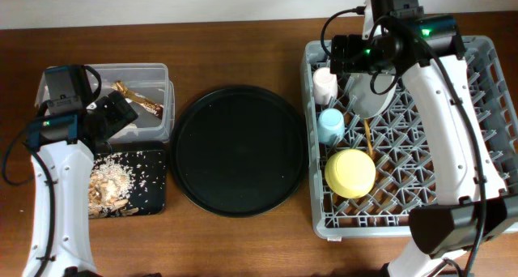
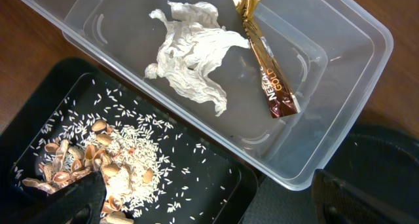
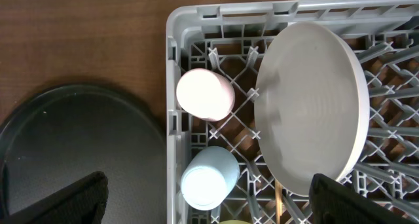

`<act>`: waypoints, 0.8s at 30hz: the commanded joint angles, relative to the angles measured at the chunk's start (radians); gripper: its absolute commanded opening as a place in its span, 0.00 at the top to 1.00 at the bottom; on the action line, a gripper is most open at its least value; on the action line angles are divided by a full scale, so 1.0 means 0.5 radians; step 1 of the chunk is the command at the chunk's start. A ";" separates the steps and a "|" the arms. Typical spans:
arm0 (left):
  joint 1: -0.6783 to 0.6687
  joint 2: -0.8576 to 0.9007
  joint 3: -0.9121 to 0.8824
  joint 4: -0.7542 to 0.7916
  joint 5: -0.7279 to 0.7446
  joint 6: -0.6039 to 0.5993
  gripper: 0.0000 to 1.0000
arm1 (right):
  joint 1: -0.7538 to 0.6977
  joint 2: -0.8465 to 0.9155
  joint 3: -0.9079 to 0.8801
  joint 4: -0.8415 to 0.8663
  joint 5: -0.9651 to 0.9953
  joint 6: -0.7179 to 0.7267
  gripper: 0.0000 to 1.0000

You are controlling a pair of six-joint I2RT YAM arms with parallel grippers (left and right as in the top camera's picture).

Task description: Sort waste into correct bins and load items into the dishwasher rack

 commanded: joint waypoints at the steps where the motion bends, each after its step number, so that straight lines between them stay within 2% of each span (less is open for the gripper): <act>1: 0.005 -0.030 0.031 -0.003 -0.001 0.025 0.01 | 0.002 0.014 0.021 -0.001 -0.019 0.015 0.02; 4: 0.005 -0.030 0.031 -0.003 -0.001 0.025 0.01 | 0.004 -0.053 0.021 -0.001 -0.018 0.015 0.02; 7: 0.005 -0.030 0.031 -0.002 -0.001 0.025 0.01 | 0.004 -0.269 0.021 -0.001 0.027 0.015 0.02; 15: 0.005 -0.030 0.031 -0.003 -0.001 0.025 0.01 | 0.002 -1.259 0.021 -0.034 0.238 0.008 0.02; 19: 0.005 -0.030 0.031 -0.002 -0.001 0.025 0.01 | 0.002 -1.679 -0.023 -0.281 0.352 0.008 0.02; 22: 0.005 -0.030 0.031 -0.003 -0.001 0.025 0.01 | 0.002 -2.140 -0.468 -0.272 0.353 0.008 0.02; 24: 0.005 -0.030 0.031 -0.003 -0.001 0.025 0.01 | 0.002 -2.544 -1.048 -0.054 0.351 0.010 0.01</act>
